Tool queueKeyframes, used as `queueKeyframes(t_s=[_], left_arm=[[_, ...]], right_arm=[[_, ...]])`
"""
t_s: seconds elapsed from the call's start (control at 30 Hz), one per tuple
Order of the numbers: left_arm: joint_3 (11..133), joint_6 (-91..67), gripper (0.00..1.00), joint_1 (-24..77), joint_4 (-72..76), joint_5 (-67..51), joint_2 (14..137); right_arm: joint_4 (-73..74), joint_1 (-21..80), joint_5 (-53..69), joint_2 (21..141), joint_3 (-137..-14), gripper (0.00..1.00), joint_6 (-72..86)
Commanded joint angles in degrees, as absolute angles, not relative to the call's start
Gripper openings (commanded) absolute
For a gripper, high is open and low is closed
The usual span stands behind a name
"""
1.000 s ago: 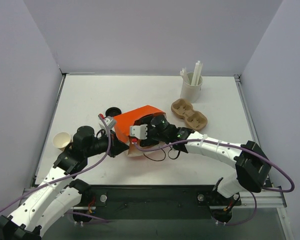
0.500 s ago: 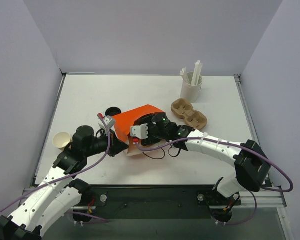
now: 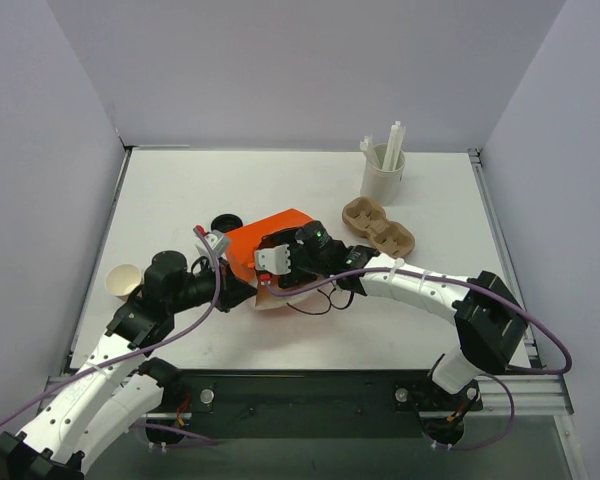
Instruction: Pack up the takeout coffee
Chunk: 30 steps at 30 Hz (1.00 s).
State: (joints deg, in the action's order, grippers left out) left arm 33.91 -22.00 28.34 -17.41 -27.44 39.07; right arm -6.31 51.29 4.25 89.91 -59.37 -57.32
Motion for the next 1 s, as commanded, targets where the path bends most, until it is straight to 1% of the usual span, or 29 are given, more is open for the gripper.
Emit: queueKeyframes(t_s=[0.0,0.2,0.77,0.97], left_arm=[[34.89,-22.85,0.00,28.30,-15.03,-29.53,38.67],[34.45,-23.55,0.00,28.30,-14.77,-29.53,38.50],[33.66,-24.43,0.00,28.39,-14.33,-29.53,37.88],[33.84,-24.35,0.00,28.30,-14.24,-29.44,38.32]], right_arm=[[-4.48,50.89,4.13,91.23,-61.61,0.34,-57.39],[-4.66,51.24,2.55,92.63,-62.84,0.38,-57.74],[-6.06,51.94,2.46,95.27,-64.69,0.38,-55.55],[-6.85,51.86,2.46,96.24,-64.42,0.45,-55.02]])
